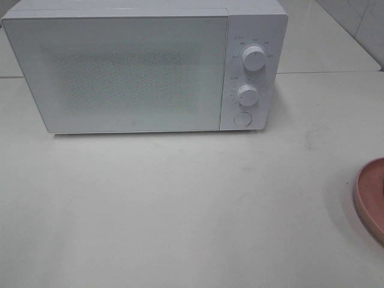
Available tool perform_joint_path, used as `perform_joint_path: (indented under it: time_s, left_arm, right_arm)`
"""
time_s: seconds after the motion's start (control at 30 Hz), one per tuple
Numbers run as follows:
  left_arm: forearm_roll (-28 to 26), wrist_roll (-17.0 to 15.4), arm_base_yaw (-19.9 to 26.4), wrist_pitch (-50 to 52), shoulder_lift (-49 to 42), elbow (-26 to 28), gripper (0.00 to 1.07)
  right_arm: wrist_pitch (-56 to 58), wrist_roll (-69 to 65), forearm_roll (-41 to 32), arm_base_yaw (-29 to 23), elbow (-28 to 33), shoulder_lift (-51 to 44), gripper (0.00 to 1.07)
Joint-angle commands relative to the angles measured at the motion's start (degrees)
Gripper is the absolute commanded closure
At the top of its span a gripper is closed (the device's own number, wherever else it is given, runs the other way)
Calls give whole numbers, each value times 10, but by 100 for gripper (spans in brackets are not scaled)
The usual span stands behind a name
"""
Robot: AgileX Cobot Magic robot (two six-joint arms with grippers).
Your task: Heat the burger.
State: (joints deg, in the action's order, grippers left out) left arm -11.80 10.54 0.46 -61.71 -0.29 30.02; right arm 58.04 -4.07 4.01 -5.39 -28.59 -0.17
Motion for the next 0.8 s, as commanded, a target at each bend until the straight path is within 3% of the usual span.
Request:
perform_joint_path:
  time_s: [0.03,0.8]
  left_arm:
    - [-15,-4,0,3,-15,-1,7]
    - [-13,-4,0,3,-15,-1,7]
  right_arm:
    - [-9,3,0,3,1,-15,32]
    - [-9,3,0,3,1,-15,32]
